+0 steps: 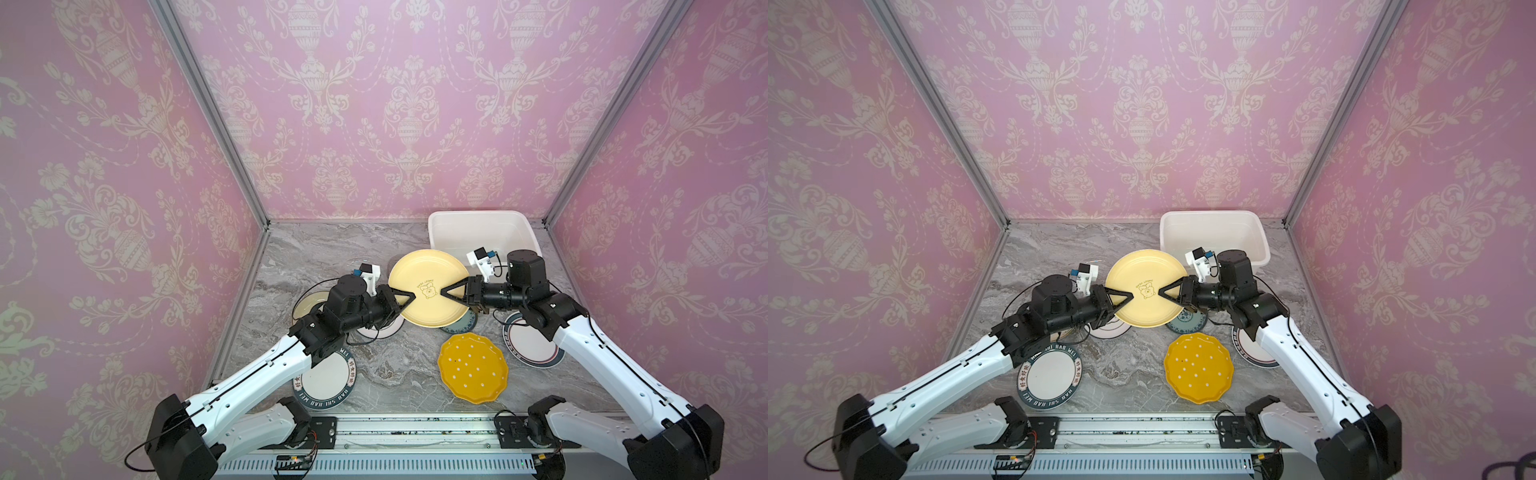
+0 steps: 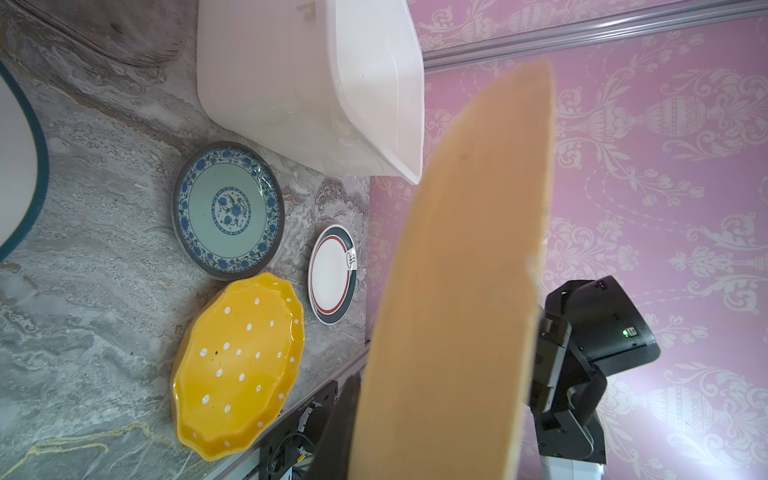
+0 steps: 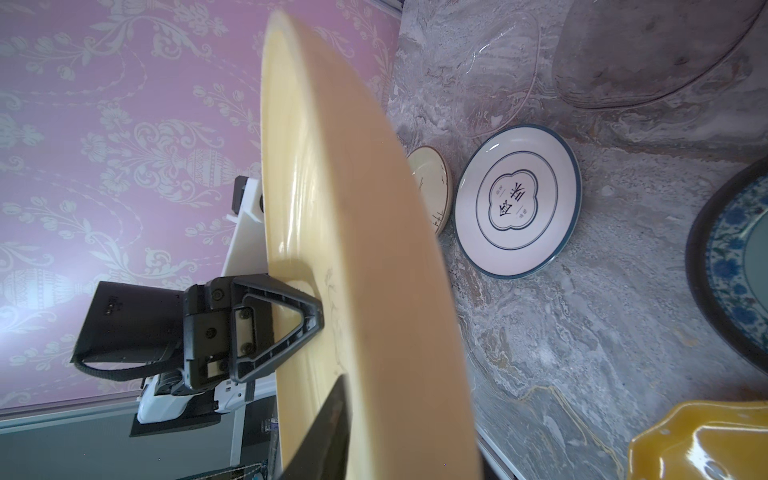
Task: Place the plates into the plastic bin on the countertop
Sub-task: 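Lift the cream bear plate upright with both grippers holding opposite rims, then release the left gripper while the right gripper carries the plate toward the bin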
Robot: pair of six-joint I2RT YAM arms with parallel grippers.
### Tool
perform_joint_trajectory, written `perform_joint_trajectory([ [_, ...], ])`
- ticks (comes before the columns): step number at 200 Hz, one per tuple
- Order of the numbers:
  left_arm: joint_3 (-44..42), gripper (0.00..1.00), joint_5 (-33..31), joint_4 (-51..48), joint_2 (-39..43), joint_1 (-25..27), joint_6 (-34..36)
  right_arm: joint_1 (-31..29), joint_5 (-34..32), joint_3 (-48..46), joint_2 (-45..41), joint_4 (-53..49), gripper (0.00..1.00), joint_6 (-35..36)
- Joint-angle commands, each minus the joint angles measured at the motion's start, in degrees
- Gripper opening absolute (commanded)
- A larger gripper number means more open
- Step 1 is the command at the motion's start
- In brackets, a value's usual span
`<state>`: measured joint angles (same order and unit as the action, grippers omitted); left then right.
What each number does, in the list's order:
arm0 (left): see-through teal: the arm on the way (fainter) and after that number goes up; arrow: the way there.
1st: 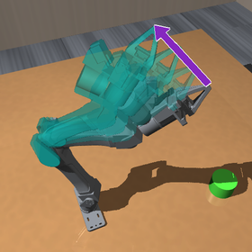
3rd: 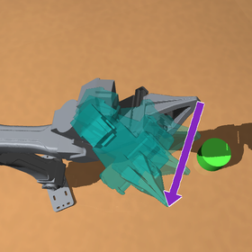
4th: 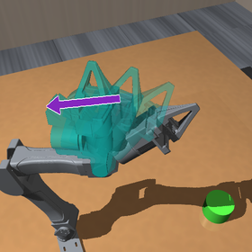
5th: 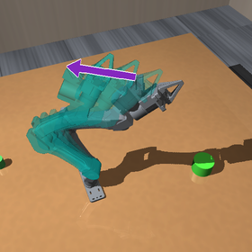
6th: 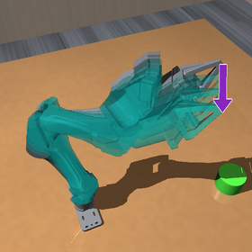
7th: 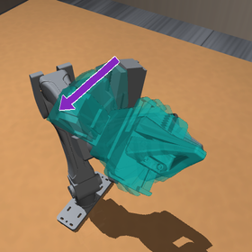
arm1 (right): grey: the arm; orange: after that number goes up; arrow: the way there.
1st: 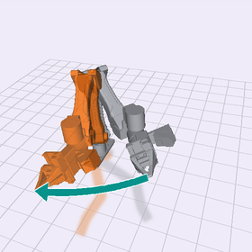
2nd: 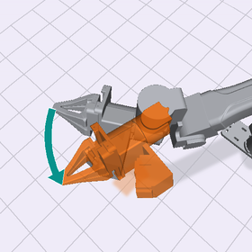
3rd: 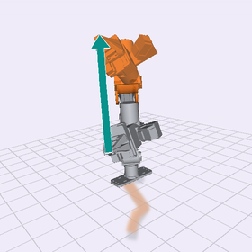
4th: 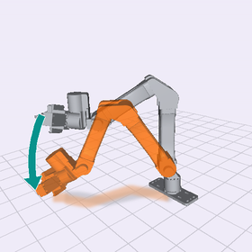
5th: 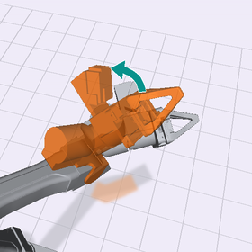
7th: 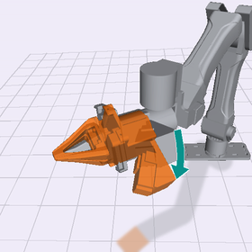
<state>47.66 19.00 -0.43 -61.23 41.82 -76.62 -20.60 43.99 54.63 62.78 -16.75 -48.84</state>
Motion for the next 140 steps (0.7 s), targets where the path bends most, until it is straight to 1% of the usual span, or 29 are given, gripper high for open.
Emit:
perform_joint_trajectory([
  [1, 0.96, 0.00, 1.12, -0.34, -0.19, 0.19, -0.05, 1.19, 1.50, 0.20, -1.95, 3.61, 0.31, -1.68],
  [19, 0.69, 0.01, 0.86, -0.30, -0.25, 0.18, -0.11, 1.71, 1.35, 0.66, -1.95, 3.73, 0.26, -1.88],
  [31, 0.59, 0.05, 0.59, -0.21, -0.20, 0.15, -0.22, 2.07, 1.03, 1.21, -1.90, 3.33, 0.22, -1.87],
  [69, 0.85, 0.12, -0.19, 0.23, -0.62, 0.18, -0.18, 2.76, -0.60, 3.25, -1.91, 0.44, 0.09, -0.55],
  [89, 1.21, 0.22, -0.20, 0.89, -1.40, 0.18, -0.03, 3.22, -1.34, 5.27, -1.38, -2.89, 0.08, 1.61],
  [110, 1.94, 0.39, -0.99, 1.17, -1.61, 0.18, 0.37, 4.76, -2.71, 8.69, -0.28, -8.02, 0.08, 4.61],
  [128, 2.98, 0.50, -3.70, -0.30, -0.40, 0.11, 2.11, 6.96, -4.03, 12.04, 1.51, -12.21, 0.07, 7.14],
  [131, 3.17, 0.51, -4.47, -0.79, 0.04, 0.18, 2.53, 7.39, -4.28, 14.10, 1.93, -12.96, 0.07, 7.59],
  [140, 3.56, 0.55, -6.68, -2.12, 1.31, 0.14, 3.85, 8.62, -4.87, 16.51, 3.20, -14.93, 0.07, 8.84],
])
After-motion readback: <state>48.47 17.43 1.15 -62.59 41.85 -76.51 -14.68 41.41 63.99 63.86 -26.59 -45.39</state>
